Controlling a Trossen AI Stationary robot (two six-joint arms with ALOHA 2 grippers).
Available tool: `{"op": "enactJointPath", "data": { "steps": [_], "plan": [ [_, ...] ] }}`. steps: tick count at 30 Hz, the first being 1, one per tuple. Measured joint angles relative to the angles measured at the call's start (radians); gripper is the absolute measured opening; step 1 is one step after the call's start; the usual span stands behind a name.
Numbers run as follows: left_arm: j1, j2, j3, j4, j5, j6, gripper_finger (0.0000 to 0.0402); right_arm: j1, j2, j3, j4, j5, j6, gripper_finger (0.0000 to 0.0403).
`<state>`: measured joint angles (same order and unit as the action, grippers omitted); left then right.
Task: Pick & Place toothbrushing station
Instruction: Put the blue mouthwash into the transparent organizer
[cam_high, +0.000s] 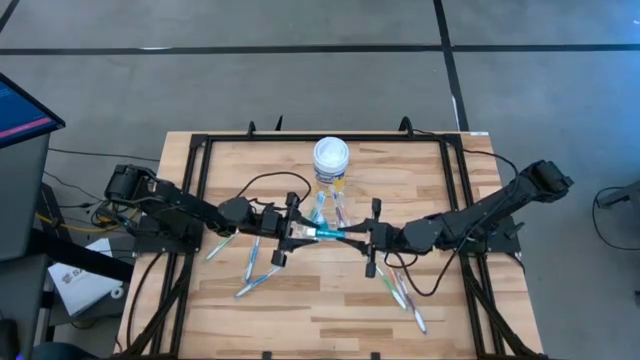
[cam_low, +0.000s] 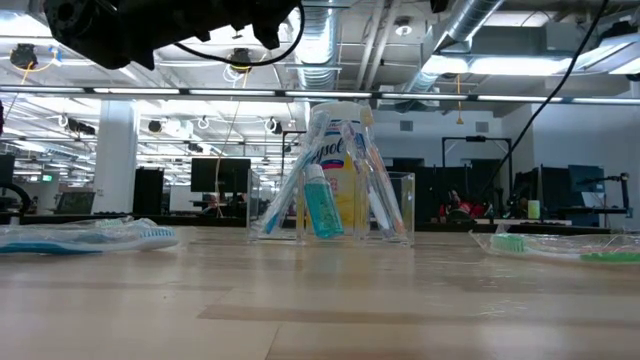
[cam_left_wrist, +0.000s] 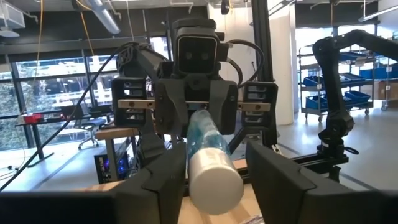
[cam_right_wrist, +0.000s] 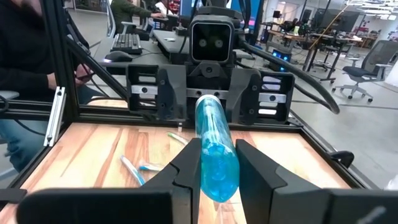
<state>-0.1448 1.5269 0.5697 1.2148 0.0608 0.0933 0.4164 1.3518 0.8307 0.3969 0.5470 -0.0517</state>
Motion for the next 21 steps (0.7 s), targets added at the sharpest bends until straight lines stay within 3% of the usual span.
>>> {"op": "enactJointPath", "data": {
  "steps": [9, 18, 21],
  "plan": [
    [0.0, 0.0, 0.0, -0.008, -0.001, -0.001, 0.0163, 0.0, 0.0, 0.0, 0.004, 0.0, 0.0, 0.0066],
    [0.0, 0.0, 0.0, -0.008, -0.011, 0.0, 0.0092, 0.001, -0.002, 0.0, 0.003, 0.002, 0.001, 0.0066],
    [0.001, 0.0, 0.0, -0.009, -0.012, 0.0, 0.009, 0.001, -0.002, 0.0, 0.001, 0.004, 0.001, 0.0067]
  ]
}}
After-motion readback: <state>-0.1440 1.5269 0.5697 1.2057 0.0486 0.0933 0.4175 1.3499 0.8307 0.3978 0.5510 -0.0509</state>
